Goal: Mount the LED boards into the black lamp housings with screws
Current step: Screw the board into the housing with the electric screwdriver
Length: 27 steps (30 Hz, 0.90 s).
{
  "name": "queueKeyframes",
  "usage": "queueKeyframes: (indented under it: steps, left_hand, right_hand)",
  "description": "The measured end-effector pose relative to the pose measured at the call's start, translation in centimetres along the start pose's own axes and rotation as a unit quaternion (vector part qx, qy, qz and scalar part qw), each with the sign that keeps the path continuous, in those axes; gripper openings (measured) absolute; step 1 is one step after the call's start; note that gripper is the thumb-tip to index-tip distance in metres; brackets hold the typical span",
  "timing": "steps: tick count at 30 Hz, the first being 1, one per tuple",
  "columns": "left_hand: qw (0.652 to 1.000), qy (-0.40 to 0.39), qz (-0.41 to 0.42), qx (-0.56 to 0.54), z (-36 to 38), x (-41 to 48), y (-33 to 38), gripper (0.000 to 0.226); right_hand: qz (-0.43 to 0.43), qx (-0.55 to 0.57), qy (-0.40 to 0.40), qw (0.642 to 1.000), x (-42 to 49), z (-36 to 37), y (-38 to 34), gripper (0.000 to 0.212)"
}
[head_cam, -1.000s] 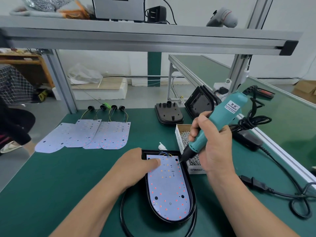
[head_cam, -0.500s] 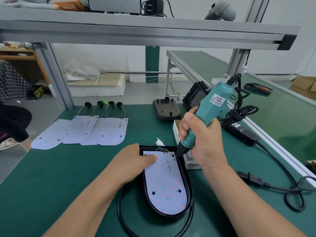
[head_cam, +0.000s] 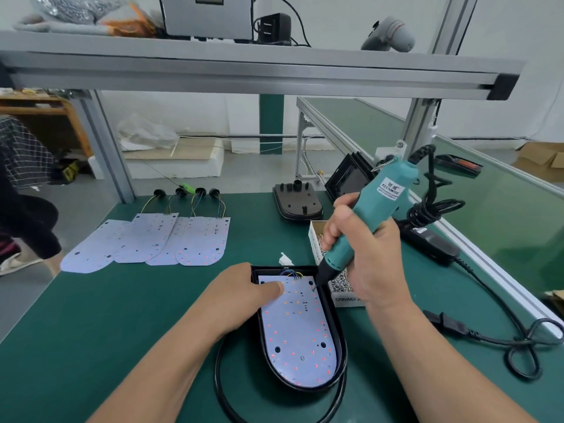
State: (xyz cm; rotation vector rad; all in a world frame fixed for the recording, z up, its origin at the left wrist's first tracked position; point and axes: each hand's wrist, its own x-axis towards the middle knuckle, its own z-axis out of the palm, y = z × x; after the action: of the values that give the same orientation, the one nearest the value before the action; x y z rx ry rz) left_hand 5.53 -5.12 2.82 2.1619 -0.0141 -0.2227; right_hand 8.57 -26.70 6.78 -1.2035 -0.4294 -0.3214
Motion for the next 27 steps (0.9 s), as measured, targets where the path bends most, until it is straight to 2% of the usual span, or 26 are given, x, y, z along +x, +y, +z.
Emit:
queueKeyframes:
  steps: [3,6,9,11,13,14,15,17,18,20,27]
  left_hand:
    - [1.0,0.005,0.0,0.007,0.0,0.0,0.0,0.042]
    - [1.0,0.015,-0.006,0.021,0.0,0.1,-0.1,0.045]
    - [0.999,0.023,-0.011,0.022,-0.3,-0.3,0.7,0.062]
    - [0.992,0.037,-0.071,-0.096,-1.0,-0.4,1.4,0.068]
    - [0.944,0.075,-0.117,-0.298,-2.2,-0.1,1.2,0.044]
    - [0.91,0.085,-0.112,-0.391,-2.9,-0.1,1.2,0.026]
    - [0.874,0.078,-0.097,-0.469,-3.6,-0.2,1.2,0.019]
    - [0.821,0.035,-0.067,-0.566,-4.2,-0.6,1.4,0.028]
    - [0.811,0.011,-0.061,-0.581,-4.2,-0.8,1.7,0.031]
    - [0.815,-0.027,-0.052,-0.576,-3.6,-1.2,2.2,0.031]
    - [0.879,-0.1,0.004,-0.465,-2.0,-2.5,3.2,0.017]
  right_hand:
    - [-0.024,-0.045,-0.039,0.998,-0.4,0.5,-0.6,0.006]
    - [-0.028,0.055,-0.047,0.997,-0.4,0.4,-1.8,0.011]
    - [-0.007,0.147,0.003,0.989,-0.1,0.0,-2.1,0.005]
    - [0.028,0.185,0.065,0.98,0.0,-0.1,-1.6,0.005]
    - [0.057,0.218,0.112,0.968,0.1,-0.3,-1.1,0.009]
    - [0.067,0.236,0.128,0.961,0.2,-0.4,-0.9,0.01]
    - [0.074,0.251,0.138,0.955,0.3,-0.4,-0.7,0.01]
    - [0.079,0.266,0.143,0.95,0.4,-0.6,-0.6,0.01]
    - [0.079,0.271,0.14,0.949,0.4,-0.6,-0.6,0.01]
    - [0.076,0.282,0.128,0.948,0.4,-0.5,-0.7,0.01]
    - [0.065,0.308,0.111,0.943,0.1,0.1,-1.7,0.01]
